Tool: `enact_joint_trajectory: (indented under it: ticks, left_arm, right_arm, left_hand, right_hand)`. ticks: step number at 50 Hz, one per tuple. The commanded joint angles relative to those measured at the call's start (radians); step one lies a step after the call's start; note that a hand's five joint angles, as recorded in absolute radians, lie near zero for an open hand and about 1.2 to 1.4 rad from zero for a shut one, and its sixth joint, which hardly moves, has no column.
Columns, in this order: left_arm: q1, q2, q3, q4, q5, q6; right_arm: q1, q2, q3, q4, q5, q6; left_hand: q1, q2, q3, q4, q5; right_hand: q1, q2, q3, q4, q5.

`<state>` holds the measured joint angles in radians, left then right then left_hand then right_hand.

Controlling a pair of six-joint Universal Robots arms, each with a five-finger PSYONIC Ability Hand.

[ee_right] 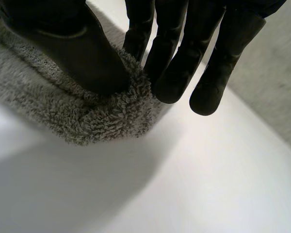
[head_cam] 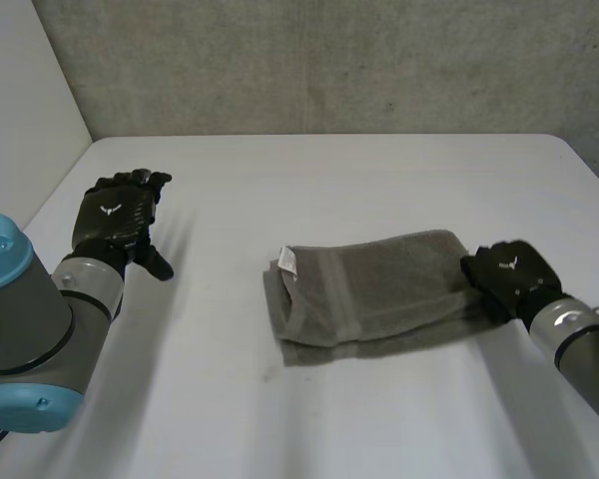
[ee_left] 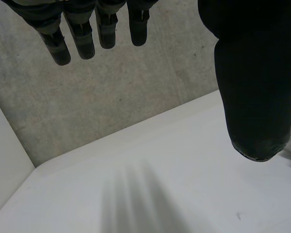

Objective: Fold the towel.

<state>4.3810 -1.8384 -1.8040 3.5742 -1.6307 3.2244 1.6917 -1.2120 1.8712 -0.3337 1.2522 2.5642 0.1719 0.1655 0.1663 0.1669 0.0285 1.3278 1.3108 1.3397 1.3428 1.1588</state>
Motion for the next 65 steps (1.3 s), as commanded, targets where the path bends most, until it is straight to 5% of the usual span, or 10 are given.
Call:
enact_joint_trajectory:
  ticks: [1, 10, 19, 21, 22, 23, 37, 50, 65]
  left_arm:
    - [0.0, 0.004, 0.002, 0.0, -0.001, 0.0]
    - [-0.011, 0.038, 0.003, -0.002, 0.0, -0.003]
    - [-0.096, 0.108, 0.122, -0.096, -0.004, -0.078]
    - [-0.115, 0.11, 0.166, -0.147, -0.004, -0.089]
    - [-0.129, 0.107, 0.21, -0.199, -0.006, -0.094]
    - [-0.141, 0.097, 0.253, -0.245, -0.008, -0.098]
    - [-0.305, -0.139, 0.587, -0.414, -0.055, -0.133]
    - [-0.44, -0.427, 0.759, -0.463, -0.064, -0.129]
    - [-0.434, -0.558, 0.743, -0.479, -0.179, -0.123]
  right_arm:
    - [0.219, -0.012, -0.133, 0.004, 0.006, -0.079]
    - [0.541, 0.149, -0.266, 0.01, 0.001, -0.134]
    - [0.615, 0.204, -0.274, 0.015, 0.015, -0.147]
    - [0.611, 0.131, -0.254, 0.007, 0.019, -0.116]
    - [0.611, 0.131, -0.254, 0.007, 0.019, -0.116]
    - [0.605, 0.083, -0.239, 0.005, 0.019, -0.079]
    - [0.217, -0.124, -0.155, 0.103, 0.012, 0.491]
    - [0.102, -0.038, -0.187, 0.217, -0.01, 0.524]
    - [0.111, 0.072, -0.286, 0.226, -0.051, 0.513]
  left_hand:
    - [0.003, 0.009, 0.008, 0.008, -0.029]
    - [0.003, 0.009, 0.008, 0.008, -0.029]
    - [0.006, 0.013, 0.012, 0.011, -0.025]
    - [0.003, 0.01, 0.009, 0.008, -0.028]
    - [0.003, 0.01, 0.009, 0.008, -0.028]
    - [0.003, 0.009, 0.008, 0.008, -0.029]
    - [0.015, 0.022, 0.021, 0.02, -0.016]
    - [0.024, 0.03, 0.03, 0.029, -0.007]
    - [0.021, 0.027, 0.027, 0.026, -0.01]
  right_hand:
    - [0.068, 0.085, 0.057, 0.053, 0.063]
    - [0.068, 0.085, 0.057, 0.053, 0.063]
    - [0.068, 0.085, 0.057, 0.053, 0.063]
    - [-0.833, -0.815, -0.844, -0.848, -0.838]
    - [-0.838, -0.821, -0.85, -0.853, -0.843]
    - [-1.153, -1.136, -1.165, -1.168, -1.159]
    - [-1.153, -1.136, -1.165, -1.168, -1.159]
    - [-1.153, -1.136, -1.165, -1.168, -1.159]
    - [-1.153, -1.136, -1.165, -1.168, -1.159]
